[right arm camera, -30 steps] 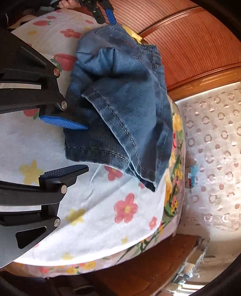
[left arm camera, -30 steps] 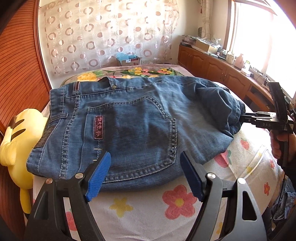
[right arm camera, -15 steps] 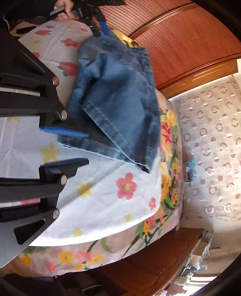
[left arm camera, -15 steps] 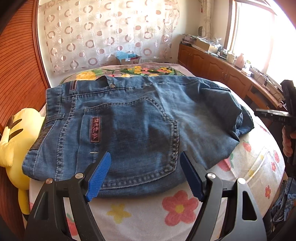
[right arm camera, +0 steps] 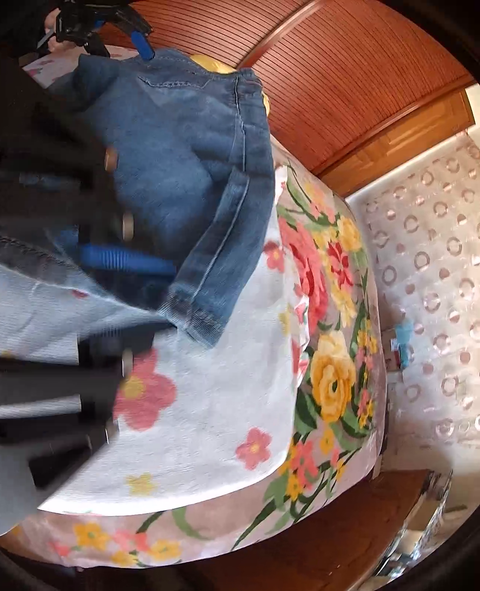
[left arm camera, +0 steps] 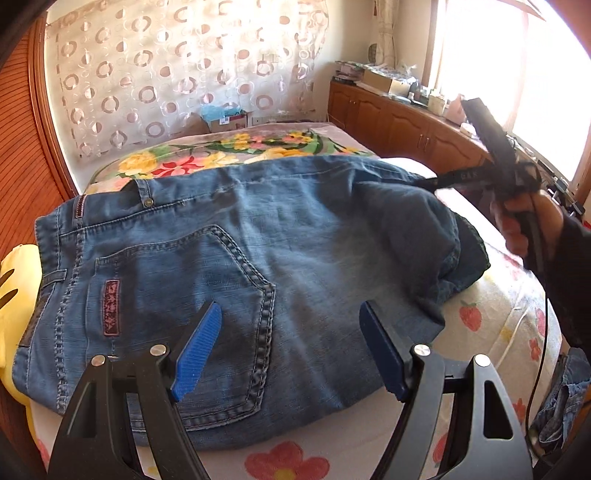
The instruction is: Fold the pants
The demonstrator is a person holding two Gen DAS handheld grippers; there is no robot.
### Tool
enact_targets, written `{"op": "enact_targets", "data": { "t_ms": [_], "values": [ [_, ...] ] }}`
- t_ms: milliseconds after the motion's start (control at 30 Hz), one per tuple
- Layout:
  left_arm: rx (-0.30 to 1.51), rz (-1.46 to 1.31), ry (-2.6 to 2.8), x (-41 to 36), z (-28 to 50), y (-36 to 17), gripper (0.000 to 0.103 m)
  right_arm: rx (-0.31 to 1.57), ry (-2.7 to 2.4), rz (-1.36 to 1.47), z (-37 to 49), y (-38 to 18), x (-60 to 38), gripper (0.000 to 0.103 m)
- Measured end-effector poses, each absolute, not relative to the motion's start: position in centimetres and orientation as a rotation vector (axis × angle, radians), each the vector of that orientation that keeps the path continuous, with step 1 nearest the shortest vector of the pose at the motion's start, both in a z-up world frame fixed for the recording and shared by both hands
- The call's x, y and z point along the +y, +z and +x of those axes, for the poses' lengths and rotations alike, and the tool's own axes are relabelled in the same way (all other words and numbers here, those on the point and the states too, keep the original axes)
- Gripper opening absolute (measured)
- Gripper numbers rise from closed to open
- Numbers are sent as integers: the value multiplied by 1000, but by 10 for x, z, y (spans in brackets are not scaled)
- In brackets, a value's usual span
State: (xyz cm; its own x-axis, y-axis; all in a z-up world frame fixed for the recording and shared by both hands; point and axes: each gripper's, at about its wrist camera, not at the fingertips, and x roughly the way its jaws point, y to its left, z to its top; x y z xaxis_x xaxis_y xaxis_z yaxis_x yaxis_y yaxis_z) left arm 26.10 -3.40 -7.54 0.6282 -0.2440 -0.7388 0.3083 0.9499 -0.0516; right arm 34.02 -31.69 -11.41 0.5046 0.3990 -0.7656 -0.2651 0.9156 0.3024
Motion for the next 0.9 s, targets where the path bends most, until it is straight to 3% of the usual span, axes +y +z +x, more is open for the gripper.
{"op": "enact_targets", "data": {
  "t_ms": [267, 600, 633, 700, 733, 900],
  "values": [
    [844, 74, -280, -27, 266, -82, 78, 722, 508, 92, 364, -43, -281, 3],
    [850, 49, -232, -9, 265, -85, 78, 716, 692, -24, 360, -35, -198, 3],
    [849, 51, -235, -9, 263, -84, 78, 737, 675, -38, 363, -40, -203, 5],
    [845, 55, -241, -9, 261, -84, 78, 765, 605, -92, 363, -43, -206, 24],
    [844, 56, -244, -10, 261, -84, 78, 761, 561, -114, 359, -46, -214, 28],
    [844, 65, -258, -13, 261, -85, 78, 757, 440, -96, 328, -59, -268, 30]
  ]
}}
